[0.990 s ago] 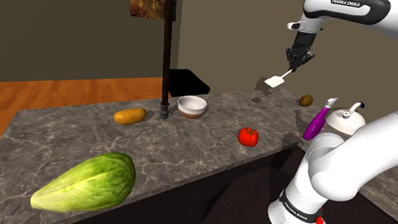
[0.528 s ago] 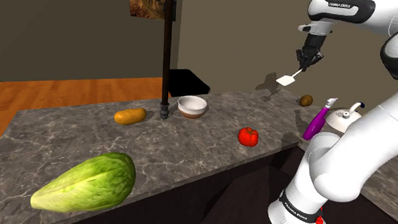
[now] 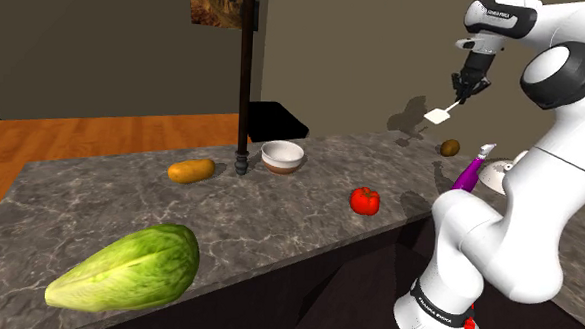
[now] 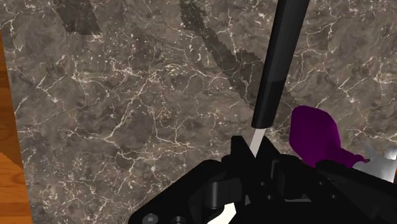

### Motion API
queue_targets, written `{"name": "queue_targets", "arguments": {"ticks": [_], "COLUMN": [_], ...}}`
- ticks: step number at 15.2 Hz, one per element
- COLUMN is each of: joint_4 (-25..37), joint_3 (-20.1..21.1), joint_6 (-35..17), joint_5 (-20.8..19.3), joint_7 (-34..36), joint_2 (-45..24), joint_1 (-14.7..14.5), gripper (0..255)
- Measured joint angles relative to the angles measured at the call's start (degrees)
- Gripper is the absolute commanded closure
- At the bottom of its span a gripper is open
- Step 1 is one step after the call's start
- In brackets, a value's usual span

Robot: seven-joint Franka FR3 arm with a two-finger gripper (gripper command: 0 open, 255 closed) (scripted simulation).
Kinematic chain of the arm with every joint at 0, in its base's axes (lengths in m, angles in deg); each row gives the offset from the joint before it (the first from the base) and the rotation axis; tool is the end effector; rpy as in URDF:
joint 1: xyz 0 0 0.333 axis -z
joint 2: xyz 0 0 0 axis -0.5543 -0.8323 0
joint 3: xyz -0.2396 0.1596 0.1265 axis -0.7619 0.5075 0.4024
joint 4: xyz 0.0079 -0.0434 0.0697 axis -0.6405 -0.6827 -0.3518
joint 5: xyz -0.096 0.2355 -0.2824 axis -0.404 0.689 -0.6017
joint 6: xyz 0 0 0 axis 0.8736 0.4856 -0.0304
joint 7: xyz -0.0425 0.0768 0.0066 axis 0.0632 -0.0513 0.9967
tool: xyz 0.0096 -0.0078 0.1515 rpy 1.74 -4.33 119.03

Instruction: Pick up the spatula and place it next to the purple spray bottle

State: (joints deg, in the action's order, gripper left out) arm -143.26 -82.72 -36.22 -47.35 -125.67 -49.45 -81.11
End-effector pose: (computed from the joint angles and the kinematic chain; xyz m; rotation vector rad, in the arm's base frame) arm 0.1773 -0.5450 0.6052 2.6241 1.6595 -0.0755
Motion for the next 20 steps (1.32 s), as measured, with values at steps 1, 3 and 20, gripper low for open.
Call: {"name": "queue_targets", "arguments": {"ticks": [1, 3, 20], "joint_4": [0.8, -0.2, -16.5], "joint_3": [-0.8, -1.2, 1.4], "joint_6": [0.2, -1.0, -15.2], "joint_5": [-1.1, -1.7, 0.8], "joint_7": [0.1, 0.1, -0.2], "joint_2": [1.0, 1.6, -1.3], "joint_1": [-1.1, -1.2, 6.8], "gripper": [255, 255, 255]}}
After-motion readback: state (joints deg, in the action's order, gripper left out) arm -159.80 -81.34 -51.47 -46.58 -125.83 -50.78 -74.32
